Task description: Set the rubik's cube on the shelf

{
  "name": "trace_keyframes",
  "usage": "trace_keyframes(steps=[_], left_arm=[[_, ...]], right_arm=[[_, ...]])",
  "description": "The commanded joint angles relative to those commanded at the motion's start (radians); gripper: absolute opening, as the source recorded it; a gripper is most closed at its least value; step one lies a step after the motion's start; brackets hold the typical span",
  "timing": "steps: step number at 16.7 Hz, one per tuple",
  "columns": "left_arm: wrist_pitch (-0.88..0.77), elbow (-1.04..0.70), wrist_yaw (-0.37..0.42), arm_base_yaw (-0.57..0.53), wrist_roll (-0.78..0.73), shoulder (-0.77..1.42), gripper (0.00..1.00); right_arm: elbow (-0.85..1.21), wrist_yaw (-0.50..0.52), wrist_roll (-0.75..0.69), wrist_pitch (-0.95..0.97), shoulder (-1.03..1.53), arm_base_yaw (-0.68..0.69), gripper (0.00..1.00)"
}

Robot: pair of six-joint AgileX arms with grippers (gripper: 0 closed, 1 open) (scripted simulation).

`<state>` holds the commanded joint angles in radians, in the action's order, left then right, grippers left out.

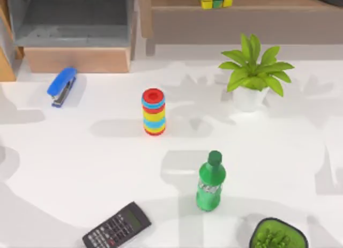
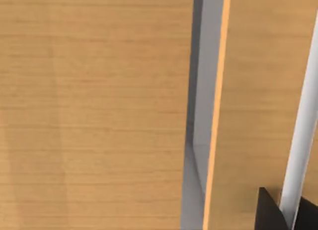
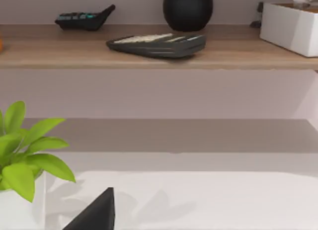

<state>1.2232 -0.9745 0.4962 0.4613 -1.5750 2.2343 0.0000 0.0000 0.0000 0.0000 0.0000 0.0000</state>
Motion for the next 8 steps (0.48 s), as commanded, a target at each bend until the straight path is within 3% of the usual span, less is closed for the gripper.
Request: trace_keyframes(steps=[8], left_arm=[[-0.137, -0.264, -0.062, -0.062, 0.001, 0.122, 0.0]], right_arm=[[0.0, 0.0, 0.0, 0.0, 0.0, 0.0, 1.0]])
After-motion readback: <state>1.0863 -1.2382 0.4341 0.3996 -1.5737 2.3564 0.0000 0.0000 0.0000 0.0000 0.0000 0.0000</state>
